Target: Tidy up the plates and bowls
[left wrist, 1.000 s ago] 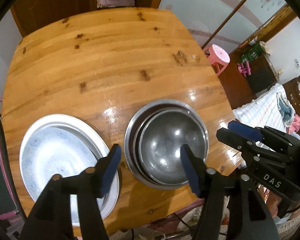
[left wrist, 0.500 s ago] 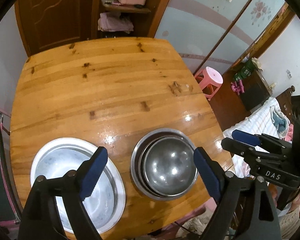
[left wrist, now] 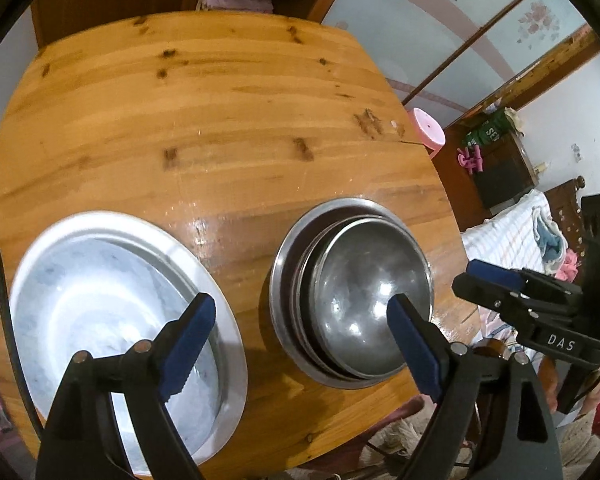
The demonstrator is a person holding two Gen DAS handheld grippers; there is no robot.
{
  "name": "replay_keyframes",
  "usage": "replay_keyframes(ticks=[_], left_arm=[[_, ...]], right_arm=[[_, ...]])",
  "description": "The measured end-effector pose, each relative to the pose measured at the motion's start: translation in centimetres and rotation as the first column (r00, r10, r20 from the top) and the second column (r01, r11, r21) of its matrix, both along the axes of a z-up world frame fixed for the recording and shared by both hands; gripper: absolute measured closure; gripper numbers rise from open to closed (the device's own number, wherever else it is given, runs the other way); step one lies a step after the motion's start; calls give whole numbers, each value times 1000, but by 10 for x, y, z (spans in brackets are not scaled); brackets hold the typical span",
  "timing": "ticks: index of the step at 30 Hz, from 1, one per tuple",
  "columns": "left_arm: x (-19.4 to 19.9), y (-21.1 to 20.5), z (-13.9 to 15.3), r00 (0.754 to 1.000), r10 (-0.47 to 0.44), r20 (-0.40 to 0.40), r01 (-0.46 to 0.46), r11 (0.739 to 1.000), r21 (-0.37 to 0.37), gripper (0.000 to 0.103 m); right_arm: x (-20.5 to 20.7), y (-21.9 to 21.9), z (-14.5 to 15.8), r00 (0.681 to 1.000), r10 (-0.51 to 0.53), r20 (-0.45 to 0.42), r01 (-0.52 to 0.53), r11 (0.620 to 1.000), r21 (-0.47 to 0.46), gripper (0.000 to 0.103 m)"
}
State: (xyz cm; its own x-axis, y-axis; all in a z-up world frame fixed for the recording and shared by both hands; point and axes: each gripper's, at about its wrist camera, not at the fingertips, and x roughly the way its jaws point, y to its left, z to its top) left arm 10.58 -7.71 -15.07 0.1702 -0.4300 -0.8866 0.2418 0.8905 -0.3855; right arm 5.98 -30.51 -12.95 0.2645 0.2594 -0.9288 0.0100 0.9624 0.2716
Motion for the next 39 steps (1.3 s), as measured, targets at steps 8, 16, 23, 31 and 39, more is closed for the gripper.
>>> replay_keyframes(ticks=[8, 16, 23, 31, 39], left_arm=[[1, -8, -22, 999, -26, -40, 24, 999, -42, 16], [5, -16, -36, 996, -48, -70, 42, 996, -74, 26], [5, -21, -44, 994, -67, -91, 60, 995, -78, 51], [7, -18, -49, 992, -52, -117, 43, 996, -77, 68], [5, -34, -45, 992, -93, -88, 97, 994, 52, 69]], right_arm=[[-1, 2, -26, 999, -9, -48, 12, 999, 50, 55], [3, 4, -40, 997, -18, -71, 23, 998, 66, 55], [4, 4, -47, 996, -17, -84, 22, 998, 60, 55], [8, 4, -53, 995, -22, -101, 29, 997, 69, 63], [9, 7, -53, 994, -24, -103, 29, 998, 51, 65]])
